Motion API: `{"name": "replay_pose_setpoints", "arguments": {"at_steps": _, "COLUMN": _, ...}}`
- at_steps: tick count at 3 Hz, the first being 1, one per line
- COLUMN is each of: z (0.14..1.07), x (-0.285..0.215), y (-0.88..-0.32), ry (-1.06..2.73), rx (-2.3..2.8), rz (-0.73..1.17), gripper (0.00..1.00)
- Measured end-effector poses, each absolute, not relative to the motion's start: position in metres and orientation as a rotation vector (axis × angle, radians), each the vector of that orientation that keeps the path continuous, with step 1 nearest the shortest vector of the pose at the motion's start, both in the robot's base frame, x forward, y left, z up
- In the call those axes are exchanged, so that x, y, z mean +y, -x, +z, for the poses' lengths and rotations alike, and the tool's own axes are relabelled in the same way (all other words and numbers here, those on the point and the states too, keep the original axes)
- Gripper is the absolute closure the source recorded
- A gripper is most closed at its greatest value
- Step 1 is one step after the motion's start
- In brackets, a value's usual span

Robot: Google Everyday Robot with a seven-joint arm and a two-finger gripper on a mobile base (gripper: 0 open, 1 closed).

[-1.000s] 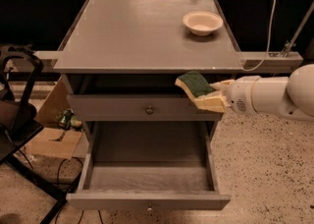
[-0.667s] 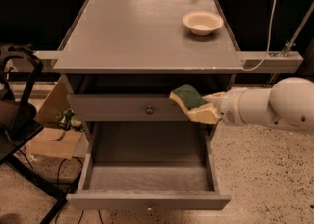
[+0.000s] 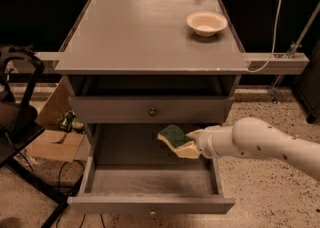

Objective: Place sponge into middle drawer

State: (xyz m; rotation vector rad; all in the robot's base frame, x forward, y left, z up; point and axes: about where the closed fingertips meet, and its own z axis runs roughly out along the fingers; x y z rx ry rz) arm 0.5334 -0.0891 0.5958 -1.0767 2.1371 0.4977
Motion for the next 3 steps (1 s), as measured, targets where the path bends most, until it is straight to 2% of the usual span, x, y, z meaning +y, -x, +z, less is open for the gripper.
{"name": "replay_pose_setpoints", "arguments": {"at_steps": 3, "z": 0.506, "x": -0.076, "y": -0.536, "ry": 1.083, "rx": 2.161, "rz": 0.564, "gripper": 1.0}}
